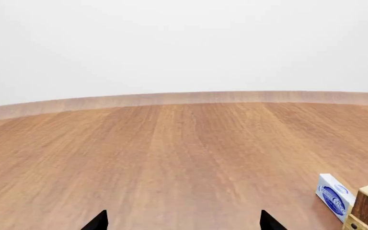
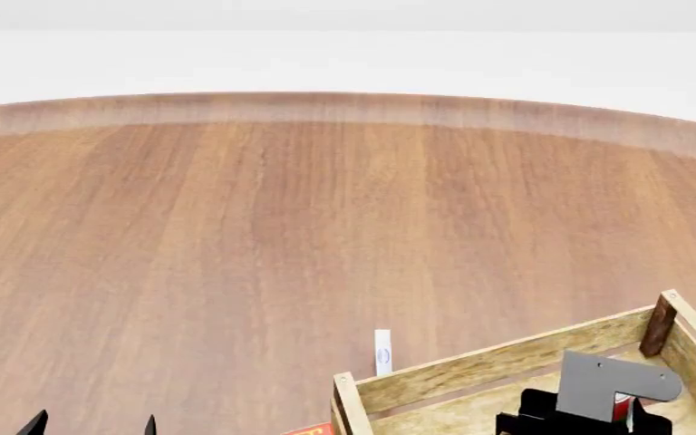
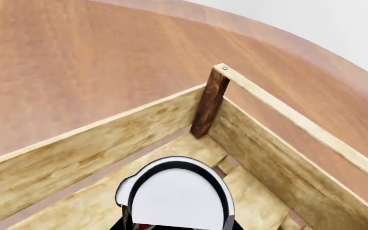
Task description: Pick up the tomato sauce, and put it in the wooden tray.
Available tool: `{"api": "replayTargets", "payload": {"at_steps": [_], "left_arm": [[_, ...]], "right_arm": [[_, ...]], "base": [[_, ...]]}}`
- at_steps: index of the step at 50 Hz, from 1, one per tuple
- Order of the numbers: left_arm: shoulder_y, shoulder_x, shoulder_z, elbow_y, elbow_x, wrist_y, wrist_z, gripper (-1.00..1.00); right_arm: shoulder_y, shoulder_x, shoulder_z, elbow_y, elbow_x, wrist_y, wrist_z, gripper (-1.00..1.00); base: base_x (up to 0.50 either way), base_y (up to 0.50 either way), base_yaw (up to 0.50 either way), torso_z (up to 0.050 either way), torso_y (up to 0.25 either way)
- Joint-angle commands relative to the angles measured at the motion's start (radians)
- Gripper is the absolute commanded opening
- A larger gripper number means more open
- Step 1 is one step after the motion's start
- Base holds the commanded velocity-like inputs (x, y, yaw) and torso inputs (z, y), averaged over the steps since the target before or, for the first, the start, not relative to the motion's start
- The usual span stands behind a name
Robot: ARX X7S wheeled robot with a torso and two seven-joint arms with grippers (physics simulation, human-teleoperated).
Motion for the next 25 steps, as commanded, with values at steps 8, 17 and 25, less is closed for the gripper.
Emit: {"api": "replayTargets", "payload": {"at_steps": [8,17,25], "left_arm": [[0.002,0.017,-0.017,0.002,0.008,0.001,0.022,1.0],[0.001,0.016,-0.016,0.001,0.007,0.001,0.021,1.0],[0.001,0.014,-0.014,0.001,0.006,0.002,0.02,1.0]], "right_arm": [[0.006,-0.022,0.064,-0.001,-0.066,0.037,-0.035,-1.0],[0.006,-0.022,0.071,-0.001,-0.071,0.039,-0.039,-1.0],[0.006,-0.023,0.071,-0.001,-0.076,0.04,-0.047,-1.0]], "base": [[0.0,0.0,0.0,0.0,0.0],[0.0,0.0,0.0,0.0,0.001],[0.0,0.0,0.0,0.002,0.0]]}}
